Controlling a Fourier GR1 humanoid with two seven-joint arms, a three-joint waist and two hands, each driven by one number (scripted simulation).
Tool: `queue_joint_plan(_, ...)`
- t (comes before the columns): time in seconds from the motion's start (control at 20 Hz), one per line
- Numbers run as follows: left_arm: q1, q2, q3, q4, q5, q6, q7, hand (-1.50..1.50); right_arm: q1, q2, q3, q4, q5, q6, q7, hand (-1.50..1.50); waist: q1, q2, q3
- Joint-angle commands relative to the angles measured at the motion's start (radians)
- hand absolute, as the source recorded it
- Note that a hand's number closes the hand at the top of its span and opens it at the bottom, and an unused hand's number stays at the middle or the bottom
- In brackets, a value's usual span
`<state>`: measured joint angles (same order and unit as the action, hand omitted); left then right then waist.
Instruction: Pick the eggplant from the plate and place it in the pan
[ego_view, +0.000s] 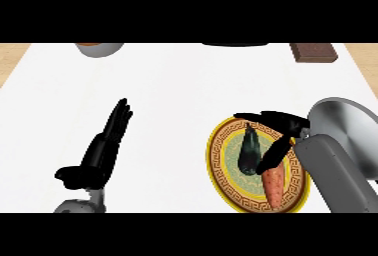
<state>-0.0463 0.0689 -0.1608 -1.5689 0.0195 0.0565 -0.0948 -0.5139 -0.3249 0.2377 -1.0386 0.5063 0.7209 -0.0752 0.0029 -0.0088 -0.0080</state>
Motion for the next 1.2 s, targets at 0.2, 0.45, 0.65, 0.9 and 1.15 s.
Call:
queue_joint_plan(0.2,0.068,-0.012,-0.023,-0.002,-0.028,-0.003,-0.061,0.00,0.020,0.121,0.066,0.110,0.103,-0.072,0.024,-1.50,0.010,0.011,0.008)
queue_joint_plan(0.45,-0.001,-0.009,0.025,0.049,-0.001,-0.016,-0.060,0.00,0.001,0.070,0.147,0.119,0.184,-0.076,-0.136,1.50,0.009,0.012,0.008)
queue_joint_plan(0.65,0.015,-0.025,-0.015,-0.034,-0.023,0.005,0.013,0.00,0.026,0.053,0.144,0.150,0.227,-0.165,-0.209,1.50,0.010,0.011,0.009)
queue_joint_plan(0.9,0.074,-0.027,-0.021,-0.048,-0.025,-0.003,-0.016,0.00,-0.030,0.047,0.081,0.186,0.243,-0.220,-0.234,1.50,0.010,0.011,0.008)
queue_joint_plan(1.15,0.043,-0.010,0.022,-0.027,-0.008,-0.009,-0.004,0.00,0.127,0.067,0.021,-0.049,0.252,-0.387,-0.053,1.50,-0.025,0.000,0.007)
